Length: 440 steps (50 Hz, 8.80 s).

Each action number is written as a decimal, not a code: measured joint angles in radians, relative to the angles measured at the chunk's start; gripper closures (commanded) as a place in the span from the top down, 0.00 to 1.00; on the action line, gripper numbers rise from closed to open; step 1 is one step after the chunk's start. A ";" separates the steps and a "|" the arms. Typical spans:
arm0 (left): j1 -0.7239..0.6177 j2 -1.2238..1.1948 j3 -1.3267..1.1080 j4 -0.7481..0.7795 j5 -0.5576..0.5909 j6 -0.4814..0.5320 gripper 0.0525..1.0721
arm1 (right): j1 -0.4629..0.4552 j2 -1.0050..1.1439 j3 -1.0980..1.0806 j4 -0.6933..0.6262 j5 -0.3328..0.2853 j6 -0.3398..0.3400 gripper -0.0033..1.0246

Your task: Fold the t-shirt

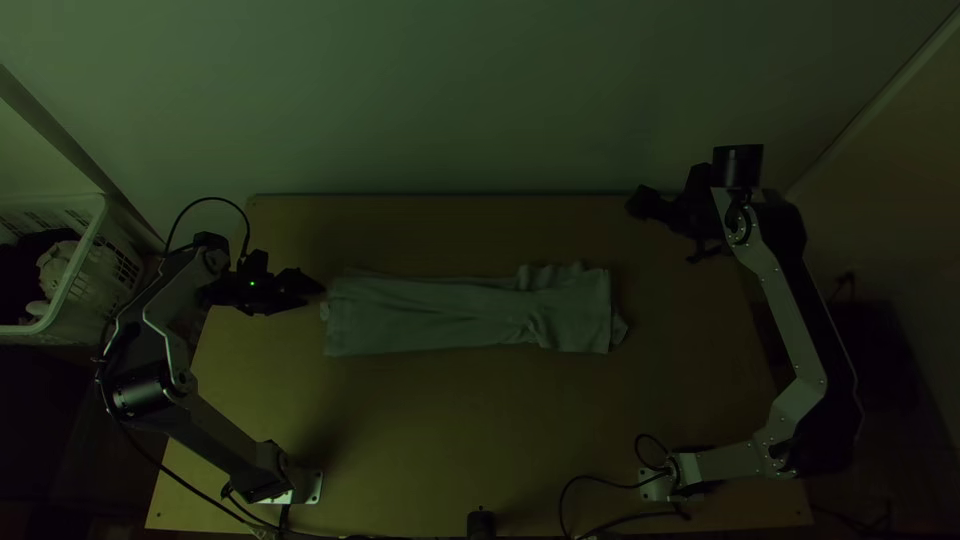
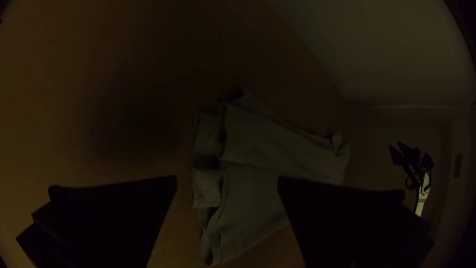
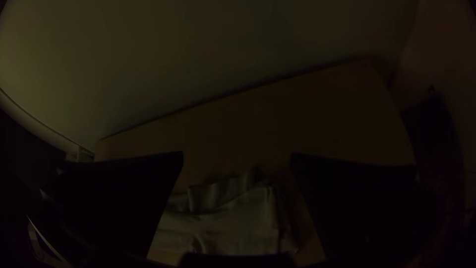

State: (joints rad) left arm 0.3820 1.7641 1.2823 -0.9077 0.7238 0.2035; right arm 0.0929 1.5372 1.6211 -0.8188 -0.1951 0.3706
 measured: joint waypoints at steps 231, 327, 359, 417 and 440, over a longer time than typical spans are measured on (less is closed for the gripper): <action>-1.043 0.336 0.958 -0.385 -0.710 -0.489 0.03 | -0.026 -0.637 -0.589 0.228 0.121 0.040 0.96; -0.377 -0.562 0.362 0.201 -0.594 -0.332 0.96 | -0.028 -0.827 -0.551 0.603 0.128 -0.241 0.96; -0.231 -1.187 -0.524 0.852 -0.684 -0.251 0.96 | -0.093 -1.253 -0.861 0.687 0.128 -0.297 0.96; -0.158 -1.758 -1.235 0.930 -0.684 -0.161 0.96 | -0.101 -1.532 -1.583 0.796 0.135 -0.262 0.96; -0.158 -1.758 -1.235 0.930 -0.684 -0.161 0.96 | -0.101 -1.532 -1.588 0.803 0.143 -0.248 0.96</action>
State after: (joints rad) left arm 0.2245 0.0063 0.0475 0.0223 0.0395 0.0429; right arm -0.0086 0.0051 0.0330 -0.0154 -0.0521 0.1230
